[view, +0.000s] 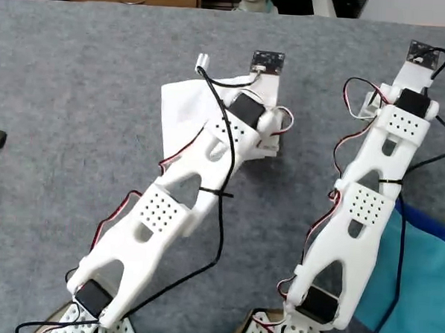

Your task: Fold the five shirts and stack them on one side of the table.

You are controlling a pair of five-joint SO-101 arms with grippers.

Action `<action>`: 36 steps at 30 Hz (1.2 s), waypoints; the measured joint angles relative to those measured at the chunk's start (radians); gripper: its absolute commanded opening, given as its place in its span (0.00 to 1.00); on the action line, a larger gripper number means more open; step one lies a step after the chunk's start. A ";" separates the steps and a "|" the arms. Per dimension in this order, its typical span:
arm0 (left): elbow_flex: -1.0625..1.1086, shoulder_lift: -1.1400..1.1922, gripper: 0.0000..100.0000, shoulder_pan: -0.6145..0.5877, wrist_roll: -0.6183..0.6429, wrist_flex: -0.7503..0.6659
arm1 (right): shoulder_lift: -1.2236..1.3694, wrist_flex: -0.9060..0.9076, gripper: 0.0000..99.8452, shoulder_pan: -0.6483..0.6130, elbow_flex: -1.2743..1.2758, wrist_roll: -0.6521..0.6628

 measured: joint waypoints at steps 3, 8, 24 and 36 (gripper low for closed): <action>0.000 0.000 0.02 -0.078 -0.008 -0.068 | 0.000 0.000 0.00 0.000 0.000 0.000; 0.075 0.066 0.02 -0.230 -0.020 -0.259 | 0.000 0.000 0.00 0.000 0.000 0.000; -0.025 0.097 0.02 -0.146 -0.031 -0.084 | 0.000 0.000 0.00 0.000 0.000 0.000; -0.118 0.097 0.02 -0.098 -0.029 -0.034 | 0.000 0.000 0.00 0.000 0.000 0.000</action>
